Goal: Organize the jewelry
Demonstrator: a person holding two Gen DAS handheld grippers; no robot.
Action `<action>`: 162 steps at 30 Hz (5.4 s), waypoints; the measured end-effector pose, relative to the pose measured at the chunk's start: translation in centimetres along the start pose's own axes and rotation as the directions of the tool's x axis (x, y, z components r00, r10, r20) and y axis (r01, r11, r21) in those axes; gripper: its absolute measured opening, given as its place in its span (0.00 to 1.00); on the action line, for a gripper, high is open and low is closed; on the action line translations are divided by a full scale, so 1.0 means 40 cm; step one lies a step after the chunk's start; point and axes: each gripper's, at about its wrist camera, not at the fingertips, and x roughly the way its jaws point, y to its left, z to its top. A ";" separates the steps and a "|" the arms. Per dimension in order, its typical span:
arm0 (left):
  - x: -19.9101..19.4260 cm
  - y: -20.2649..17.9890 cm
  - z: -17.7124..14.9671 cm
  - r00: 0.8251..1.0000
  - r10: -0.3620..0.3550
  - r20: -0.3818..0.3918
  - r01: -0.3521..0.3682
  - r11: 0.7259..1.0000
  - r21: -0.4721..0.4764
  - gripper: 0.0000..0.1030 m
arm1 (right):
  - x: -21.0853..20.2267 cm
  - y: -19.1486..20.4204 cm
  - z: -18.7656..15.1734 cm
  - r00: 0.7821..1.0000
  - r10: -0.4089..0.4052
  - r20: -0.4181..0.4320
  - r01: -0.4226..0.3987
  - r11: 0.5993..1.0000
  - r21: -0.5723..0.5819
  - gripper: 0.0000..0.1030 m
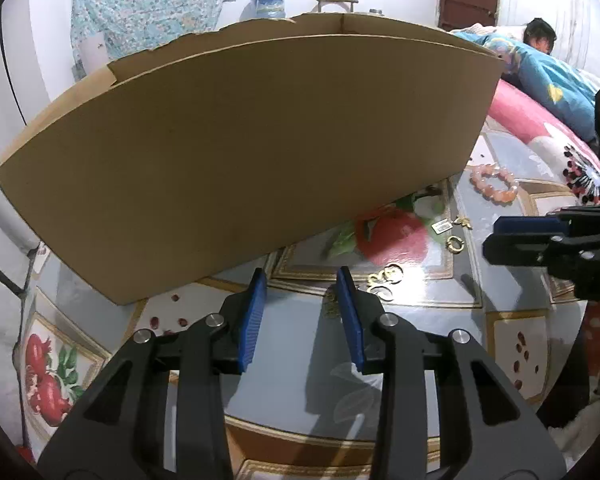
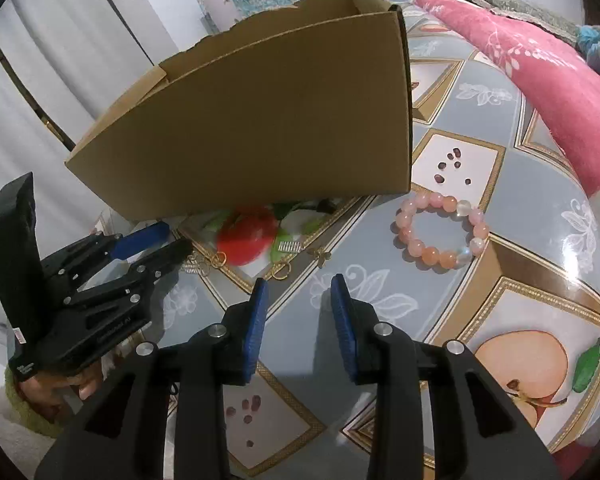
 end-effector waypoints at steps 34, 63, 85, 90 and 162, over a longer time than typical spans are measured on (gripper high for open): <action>-0.088 0.091 -0.091 0.999 0.009 0.035 -0.006 0.997 -0.077 0.34 | -0.024 0.047 -0.041 1.000 0.000 0.003 0.000 0.999 -0.037 0.32; -0.043 0.075 -0.068 0.999 0.027 0.020 -0.026 0.998 -0.048 0.02 | -0.030 0.044 -0.041 0.999 0.009 0.031 -0.007 0.999 -0.035 0.32; -0.121 0.164 -0.114 0.995 -0.032 0.094 0.045 0.990 -0.134 0.00 | 0.050 0.237 0.005 0.994 0.102 -0.025 -0.105 0.939 -0.329 0.32; -0.111 0.173 -0.118 0.995 -0.042 0.090 0.055 0.987 -0.149 0.00 | 0.075 0.274 0.014 0.996 0.087 -0.035 -0.094 0.909 -0.407 0.32; -0.101 0.159 -0.128 0.994 -0.052 0.096 0.065 0.988 -0.143 0.00 | 0.155 0.275 0.063 0.965 0.126 -0.230 -0.233 0.817 -0.528 0.02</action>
